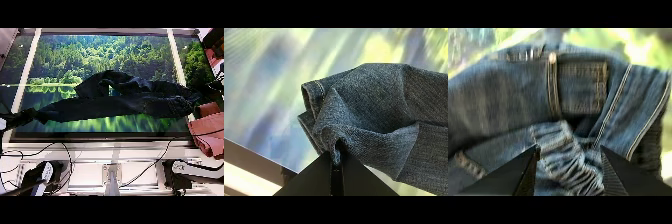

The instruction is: Fold the clothes and pants, and hang the long-sleeved shirts on hangers.

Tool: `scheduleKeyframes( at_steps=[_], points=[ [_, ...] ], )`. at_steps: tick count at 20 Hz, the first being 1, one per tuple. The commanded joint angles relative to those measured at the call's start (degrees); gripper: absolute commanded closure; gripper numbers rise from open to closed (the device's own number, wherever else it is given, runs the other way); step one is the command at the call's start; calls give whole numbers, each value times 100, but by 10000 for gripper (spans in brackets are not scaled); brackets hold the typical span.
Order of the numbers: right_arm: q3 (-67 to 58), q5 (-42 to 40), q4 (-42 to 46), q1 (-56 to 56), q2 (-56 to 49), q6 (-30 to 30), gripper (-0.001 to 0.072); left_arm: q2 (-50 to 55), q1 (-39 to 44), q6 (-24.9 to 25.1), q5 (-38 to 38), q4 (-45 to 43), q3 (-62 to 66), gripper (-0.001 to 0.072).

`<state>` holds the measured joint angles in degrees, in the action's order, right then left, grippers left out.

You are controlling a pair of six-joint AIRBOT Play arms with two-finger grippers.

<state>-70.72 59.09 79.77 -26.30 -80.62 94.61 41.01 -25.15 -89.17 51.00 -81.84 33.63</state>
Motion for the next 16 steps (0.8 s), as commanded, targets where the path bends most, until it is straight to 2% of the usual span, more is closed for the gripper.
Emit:
scheduleKeyframes(
  at_steps=[1, 3, 5, 7, 10, 12, 14, 16],
  points=[
    [-415, 1191, -457, -48, -520, -92, 259, 2, -4, 0, 4, -2, -4, 686],
    [-415, 1379, -837, -44, -960, -249, 228, 2, -4, 0, 4, -2, -4, 686],
    [-415, 1244, -962, -44, -1331, -273, 201, 2, -4, 0, 4, -2, -4, 686],
    [-422, 1023, -940, -44, -1604, -608, 150, 2, -4, 0, 4, -2, -4, 686],
    [-597, 1045, -1078, -44, -1947, -1014, 150, 2, -4, -2, 0, -2, -4, 686],
    [-664, 1058, -1733, -42, -2124, -1375, 151, 2, -2, -2, 2, 0, -4, 685],
    [-667, 723, -2205, -31, -2247, -1193, 161, 2, 4, -2, 4, 31, -4, 685],
    [-667, 330, -2201, 15, -2326, -634, 171, 2, 7, -2, 4, 153, -7, 685]
  ],
)
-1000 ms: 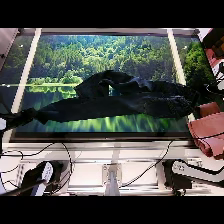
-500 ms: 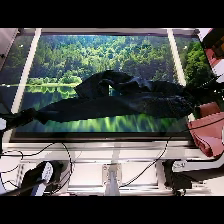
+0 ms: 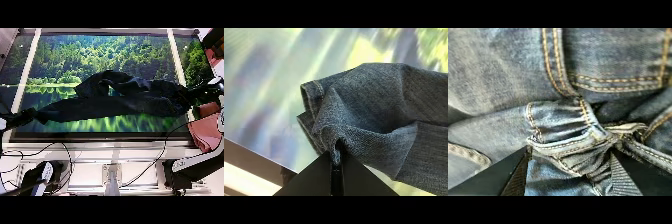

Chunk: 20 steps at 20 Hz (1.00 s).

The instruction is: Fold the clothes and pants, and hang the long-sleeved shirts on hangers.

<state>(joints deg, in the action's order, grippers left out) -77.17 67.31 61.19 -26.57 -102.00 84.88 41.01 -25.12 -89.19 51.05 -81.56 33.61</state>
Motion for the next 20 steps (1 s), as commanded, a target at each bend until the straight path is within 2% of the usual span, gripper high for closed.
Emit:
scheduleKeyframes(
  at_steps=[1, 3, 4, 5, 7, 9, 11, 17, 18, 20],
  points=[
    [-22, -656, -297, 76, -216, 522, 175, 2, 4, 0, -2, 146, -4, 685],
    [-22, -848, -278, 201, -271, 579, 330, 4, 2, 0, -2, 144, -20, 685],
    [-20, -973, -227, 278, -280, 570, 428, 9, 4, 0, -4, 146, -20, 685],
    [-22, -1123, -188, 363, -280, 549, 557, 17, 2, 0, -4, 146, -20, 685],
    [-33, -1414, -225, 501, -275, 544, 668, 26, 2, 0, -4, 146, -20, 685],
    [-251, -1456, -240, 603, -271, 385, 668, 26, 2, 0, -61, 146, -20, 685],
    [-682, -1440, -245, 649, -192, 181, 669, 26, 2, 0, -470, 197, -20, 685],
    [-2612, -1545, -247, 656, 232, -704, 669, 24, 4, 0, -3141, 966, -11, 687],
    [-2844, -1528, -245, 656, 334, -876, 669, 22, 4, 0, -3482, 1073, -2, 687],
    [-2933, -1405, -144, 656, 636, -1185, 671, 22, 2, 7, -3670, 1075, 111, 688]
  ],
)
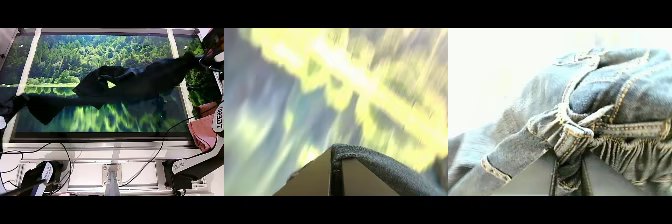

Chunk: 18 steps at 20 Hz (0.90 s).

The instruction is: Fold the clothes and pants, and hang the long-sleeved shirts on hangers.

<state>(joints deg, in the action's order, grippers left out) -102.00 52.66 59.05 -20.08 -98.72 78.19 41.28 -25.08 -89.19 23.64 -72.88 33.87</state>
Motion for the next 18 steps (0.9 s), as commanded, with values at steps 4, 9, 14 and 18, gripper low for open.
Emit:
scheduleKeyframes(
  at_steps=[4, 9, 14, 18],
  points=[
    [-2, 1014, 1001, -33, 1043, -579, 671, -9, -2, 4, -452, -125, 168, 688],
    [2524, -15, 1185, -232, 3075, -588, 671, -9, -2, 114, 1047, -907, 166, 687],
    [4896, 74, 1419, -514, 4824, -584, 670, -7, -2, 328, 1908, -999, 164, 686],
    [5672, 1449, 1578, -614, 5272, -564, 669, -7, -2, 326, 2433, -1161, 162, 686]
  ],
)
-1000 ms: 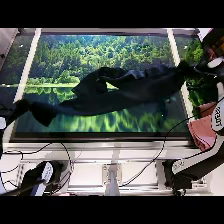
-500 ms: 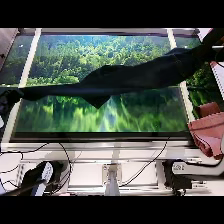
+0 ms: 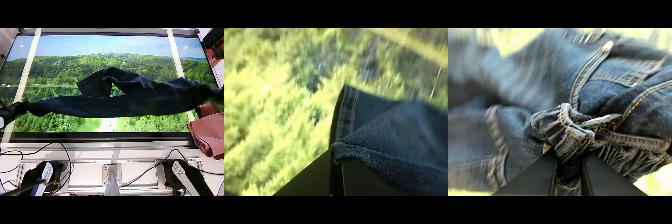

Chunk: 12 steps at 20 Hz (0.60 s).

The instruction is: Fold the clothes and pants, and hang the long-sleeved shirts on hangers.

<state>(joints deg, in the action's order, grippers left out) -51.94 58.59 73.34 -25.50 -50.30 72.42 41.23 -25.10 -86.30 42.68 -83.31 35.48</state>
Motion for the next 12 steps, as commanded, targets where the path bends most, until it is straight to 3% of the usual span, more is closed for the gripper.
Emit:
scheduleKeyframes(
  at_steps=[1, 5, 8, 12],
  points=[
    [684, 1045, 170, -72, 428, 13, 669, -2, 2, 35, 702, -114, 0, 686],
    [682, 887, 186, -72, 428, 42, 669, 4, 0, 35, 1755, -120, 0, 686],
    [682, 1202, 675, -72, 428, 39, 669, 4, 0, 35, 2702, -680, -2, 685],
    [682, 2208, 1388, -72, 431, 37, 669, 4, 0, 35, 2656, -1215, 0, 686]
  ],
)
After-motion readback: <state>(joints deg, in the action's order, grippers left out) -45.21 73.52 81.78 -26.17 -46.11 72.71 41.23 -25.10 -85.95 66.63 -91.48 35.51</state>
